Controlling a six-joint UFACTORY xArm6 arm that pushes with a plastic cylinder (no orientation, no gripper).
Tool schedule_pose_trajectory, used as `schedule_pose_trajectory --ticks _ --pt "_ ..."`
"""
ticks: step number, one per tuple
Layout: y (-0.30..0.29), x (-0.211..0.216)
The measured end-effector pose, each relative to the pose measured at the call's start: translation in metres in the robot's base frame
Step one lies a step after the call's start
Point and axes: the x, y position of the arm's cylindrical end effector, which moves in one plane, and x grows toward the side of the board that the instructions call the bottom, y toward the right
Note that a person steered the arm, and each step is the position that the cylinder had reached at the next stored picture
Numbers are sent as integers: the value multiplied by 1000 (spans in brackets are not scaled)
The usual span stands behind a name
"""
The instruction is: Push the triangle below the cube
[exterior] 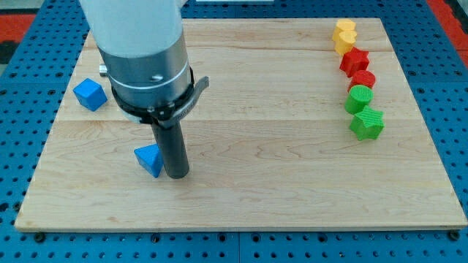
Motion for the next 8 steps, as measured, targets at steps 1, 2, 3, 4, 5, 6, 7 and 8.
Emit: schedule_pose_trajectory --ticks 1,2,3,4,5,6,7,8 --pt "-66 1" --pt "-123 -9" --pt "-116 -37" --pt "-116 -24" --pt "-96 10" --pt "-48 7" --pt "-48 -18" --pt "-7 -24"
